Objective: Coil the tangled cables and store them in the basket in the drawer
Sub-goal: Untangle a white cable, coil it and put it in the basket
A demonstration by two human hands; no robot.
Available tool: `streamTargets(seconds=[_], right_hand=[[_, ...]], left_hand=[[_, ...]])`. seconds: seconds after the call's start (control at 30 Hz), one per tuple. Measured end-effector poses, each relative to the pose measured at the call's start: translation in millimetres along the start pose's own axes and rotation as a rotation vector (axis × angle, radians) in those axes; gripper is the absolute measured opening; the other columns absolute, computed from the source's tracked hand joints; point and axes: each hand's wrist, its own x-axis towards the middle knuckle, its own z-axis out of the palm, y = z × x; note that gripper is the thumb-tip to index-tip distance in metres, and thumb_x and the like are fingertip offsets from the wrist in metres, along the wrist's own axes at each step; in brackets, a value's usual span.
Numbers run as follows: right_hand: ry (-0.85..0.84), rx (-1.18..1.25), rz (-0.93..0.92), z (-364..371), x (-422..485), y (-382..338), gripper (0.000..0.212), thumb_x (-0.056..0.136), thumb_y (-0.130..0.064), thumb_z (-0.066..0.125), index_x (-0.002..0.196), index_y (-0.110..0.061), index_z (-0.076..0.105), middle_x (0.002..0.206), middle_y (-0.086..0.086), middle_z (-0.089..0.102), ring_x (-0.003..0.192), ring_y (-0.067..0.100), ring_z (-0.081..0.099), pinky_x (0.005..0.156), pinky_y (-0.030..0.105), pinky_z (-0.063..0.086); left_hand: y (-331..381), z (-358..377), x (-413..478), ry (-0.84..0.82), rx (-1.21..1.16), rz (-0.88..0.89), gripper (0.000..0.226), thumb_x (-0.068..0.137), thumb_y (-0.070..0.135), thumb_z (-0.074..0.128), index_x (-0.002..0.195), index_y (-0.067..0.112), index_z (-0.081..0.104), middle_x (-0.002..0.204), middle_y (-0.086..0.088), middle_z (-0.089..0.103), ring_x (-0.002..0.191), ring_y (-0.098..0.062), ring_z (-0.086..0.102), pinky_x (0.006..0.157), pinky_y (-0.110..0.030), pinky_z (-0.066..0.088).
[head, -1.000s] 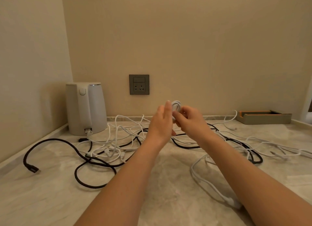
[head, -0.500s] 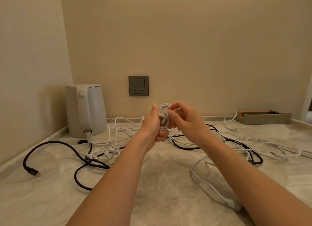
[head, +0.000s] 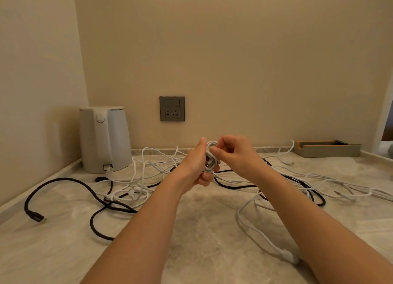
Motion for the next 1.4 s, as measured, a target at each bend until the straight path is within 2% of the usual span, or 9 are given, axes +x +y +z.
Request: streamTargets(seconds=[0.17, 0.3, 0.4, 0.53, 0.7, 0.83, 1.1, 1.23, 1.4], right_hand=[[-0.192, -0.499, -0.136, 6.9, -5.7, -8.9, 0.018, 0.098, -0.022, 0.046, 0.081, -0.015, 0.045, 0.075, -0.001, 0.052, 0.069, 0.018, 0.048, 0.064, 0.033, 0.036], [-0.201, -0.647, -0.181, 11.3, -8.4, -8.5, 0.016, 0.1, -0.025, 0.038, 0.087, -0.016, 0.041, 0.092, 0.008, 0.061, 0.083, 0.026, 0.055, 0.065, 0.033, 0.037], [-0.212, -0.759, -0.183, 15.2, -7.5, -4.3, 0.004, 0.096, -0.014, 0.045, 0.092, -0.015, 0.044, 0.096, 0.007, 0.063, 0.087, 0.029, 0.06, 0.064, 0.032, 0.036], [-0.238, -0.886, -0.225, 19.6, -8.8, -7.2, 0.017, 0.091, -0.008, 0.051, 0.108, -0.01, 0.05, 0.105, 0.005, 0.064, 0.093, 0.028, 0.061, 0.065, 0.03, 0.031], [-0.141, -0.778, -0.303, 11.9, -7.4, -3.4, 0.008, 0.093, -0.008, 0.047, 0.091, -0.014, 0.051, 0.091, 0.003, 0.066, 0.085, 0.026, 0.061, 0.063, 0.029, 0.033], [-0.082, -0.443, -0.175, 9.0, -3.1, 4.2, 0.028, 0.099, -0.021, 0.043, 0.074, -0.009, 0.05, 0.073, 0.007, 0.066, 0.072, 0.027, 0.059, 0.067, 0.039, 0.043], [-0.031, -0.116, -0.073, 8.2, -4.7, -4.5, 0.03, 0.097, -0.01, 0.046, 0.068, -0.013, 0.05, 0.051, -0.008, 0.048, 0.044, -0.004, 0.05, 0.05, 0.013, 0.034], [0.052, 0.016, -0.059, 12.6, -2.3, -1.7, 0.026, 0.098, -0.013, 0.047, 0.073, -0.009, 0.057, 0.054, -0.007, 0.05, 0.046, 0.001, 0.047, 0.051, 0.015, 0.034], [0.193, -0.054, -0.146, 16.6, -3.5, -1.3, 0.014, 0.09, -0.024, 0.062, 0.096, -0.011, 0.064, 0.09, -0.005, 0.042, 0.075, -0.005, 0.041, 0.072, 0.005, 0.033]], left_hand=[[-2.2, -6.8, -3.3, -0.007, 0.018, -0.089, 0.065, 0.099, 0.057, 0.014, 0.063, 0.012, 0.043, 0.057, -0.004, 0.045, 0.037, -0.008, 0.027, 0.036, -0.014, 0.019], [-3.6, -7.7, -3.9, -0.014, 0.035, -0.131, 0.073, 0.098, 0.059, 0.014, 0.046, 0.017, 0.043, 0.055, -0.004, 0.045, 0.038, -0.008, 0.026, 0.036, -0.014, 0.017], [-4.8, -6.0, -3.6, 0.001, 0.11, -0.125, 0.067, 0.099, 0.057, 0.012, 0.058, 0.013, 0.042, 0.052, -0.003, 0.045, 0.035, -0.008, 0.026, 0.037, -0.014, 0.016], [-7.5, -5.7, -2.5, 0.05, 0.213, -0.092, 0.061, 0.1, 0.054, 0.012, 0.068, 0.01, 0.04, 0.055, -0.005, 0.044, 0.034, -0.008, 0.026, 0.038, -0.013, 0.017], [-3.8, -3.3, -3.3, 0.003, 0.159, -0.053, 0.062, 0.101, 0.053, 0.012, 0.067, 0.009, 0.041, 0.05, -0.003, 0.047, 0.034, -0.008, 0.025, 0.037, -0.015, 0.016], [-0.9, -4.0, -2.3, -0.015, 0.126, -0.03, 0.063, 0.101, 0.052, 0.014, 0.069, 0.009, 0.046, 0.056, -0.006, 0.048, 0.032, -0.007, 0.025, 0.035, -0.013, 0.017], [2.6, -6.0, -2.4, -0.044, 0.003, -0.012, 0.058, 0.101, 0.052, 0.021, 0.074, 0.009, 0.05, 0.054, -0.004, 0.049, 0.03, -0.006, 0.027, 0.032, -0.012, 0.018], [3.6, -2.7, -0.8, -0.043, -0.084, 0.036, 0.056, 0.101, 0.051, 0.022, 0.077, 0.01, 0.051, 0.053, -0.004, 0.049, 0.029, -0.005, 0.028, 0.031, -0.012, 0.019], [6.0, -3.6, -0.5, -0.013, -0.274, 0.099, 0.051, 0.1, 0.052, 0.022, 0.088, 0.014, 0.053, 0.063, -0.003, 0.044, 0.028, -0.004, 0.028, 0.03, -0.011, 0.019]])
